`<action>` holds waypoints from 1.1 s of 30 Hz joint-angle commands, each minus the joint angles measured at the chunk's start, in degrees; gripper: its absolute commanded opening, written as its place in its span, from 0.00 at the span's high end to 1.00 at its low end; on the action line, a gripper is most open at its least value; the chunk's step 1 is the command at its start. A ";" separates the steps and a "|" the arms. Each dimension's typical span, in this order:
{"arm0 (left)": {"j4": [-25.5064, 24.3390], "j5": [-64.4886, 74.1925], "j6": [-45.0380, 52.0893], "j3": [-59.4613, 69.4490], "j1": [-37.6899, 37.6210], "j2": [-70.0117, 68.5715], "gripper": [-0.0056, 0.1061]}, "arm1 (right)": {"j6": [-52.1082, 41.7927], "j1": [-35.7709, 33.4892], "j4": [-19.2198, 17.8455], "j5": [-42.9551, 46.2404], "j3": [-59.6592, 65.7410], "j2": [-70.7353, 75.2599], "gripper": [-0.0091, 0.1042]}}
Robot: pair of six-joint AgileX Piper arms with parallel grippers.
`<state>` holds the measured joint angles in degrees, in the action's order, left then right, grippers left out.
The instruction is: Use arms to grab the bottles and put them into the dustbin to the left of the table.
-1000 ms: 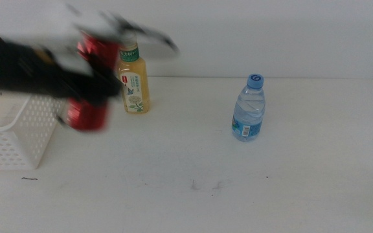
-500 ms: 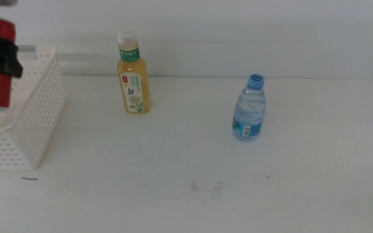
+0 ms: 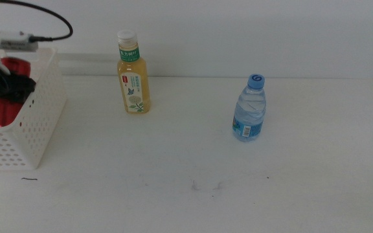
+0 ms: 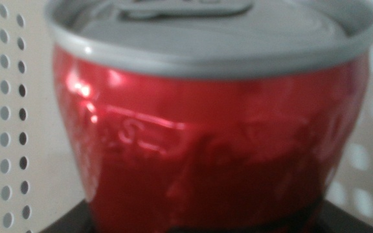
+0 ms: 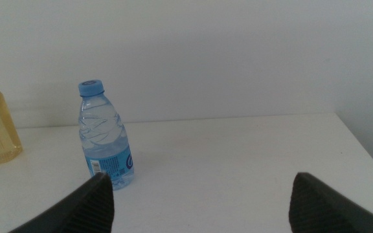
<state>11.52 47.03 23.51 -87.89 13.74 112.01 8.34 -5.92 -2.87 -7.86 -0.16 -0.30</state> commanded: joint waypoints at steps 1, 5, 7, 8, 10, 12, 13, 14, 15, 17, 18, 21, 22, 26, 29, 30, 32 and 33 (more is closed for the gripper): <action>-1.29 -2.55 -1.80 -0.88 0.17 0.62 0.49 | -0.37 0.29 -0.58 0.20 0.16 0.30 0.13; -3.59 -3.21 -2.77 -0.88 0.17 1.89 0.27 | -0.37 0.29 -0.58 0.20 0.16 0.30 0.13; -4.17 -2.47 -2.77 -0.88 0.17 1.83 0.18 | -0.37 0.29 -0.58 0.20 0.16 0.30 0.13; -4.58 -1.70 -2.77 -0.88 0.17 1.33 0.13 | -0.37 0.29 -0.58 0.20 0.16 0.30 0.13; -4.60 0.64 -2.77 -1.49 0.17 -0.49 0.11 | -0.37 0.29 -0.58 0.20 0.16 0.30 0.13; -4.05 3.83 -2.91 -2.73 0.17 -3.31 0.11 | -0.37 0.29 -0.58 0.20 0.16 0.30 0.13; -3.34 5.41 -2.91 -3.19 0.17 -5.17 0.11 | -0.37 0.29 -0.58 0.20 0.16 0.30 0.13; -2.19 6.70 -2.91 -3.52 0.06 -6.85 0.11 | -0.37 0.29 -0.58 0.20 0.16 0.30 0.13; -1.01 7.63 -2.91 -3.48 -0.15 -9.25 0.11 | -0.37 0.29 -0.58 0.20 0.16 0.30 0.13; 0.69 9.47 -2.91 -3.09 -1.04 -13.81 0.11 | -0.37 0.29 -0.58 0.20 0.16 0.30 0.13; 0.71 9.90 -3.26 -2.43 -1.78 -16.39 0.11 | -0.37 0.29 -0.58 0.20 0.16 0.30 0.13; -1.21 9.37 -6.65 2.11 -5.73 -24.44 0.11 | -0.37 0.29 -0.58 0.20 0.16 0.30 0.13; -2.90 8.07 -8.38 4.10 -7.69 -28.25 0.11 | -0.37 0.29 -0.58 0.20 0.16 0.30 0.13; -10.87 -2.43 -18.32 17.67 -16.94 -40.43 0.11 | -0.37 0.29 -0.58 0.20 0.16 0.30 0.13; -17.98 -16.33 -28.74 32.25 -24.88 -48.83 0.11 | -0.37 0.29 -0.58 0.20 0.16 0.30 0.13; -20.40 -21.96 -32.46 36.42 -26.53 -51.19 0.11 | -0.37 0.29 -0.58 0.20 0.16 0.30 0.13; -26.74 -35.12 -39.46 46.81 -29.13 -54.20 0.11 | -0.37 0.29 -0.58 0.20 0.16 0.30 0.13; -29.47 -41.05 -42.94 50.73 -29.26 -54.58 0.11 | -0.37 0.29 -0.58 0.20 0.16 0.30 0.13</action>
<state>-12.89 15.22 -13.26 -42.08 -14.38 58.66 8.34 -5.92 -2.87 -7.86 -0.16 -0.30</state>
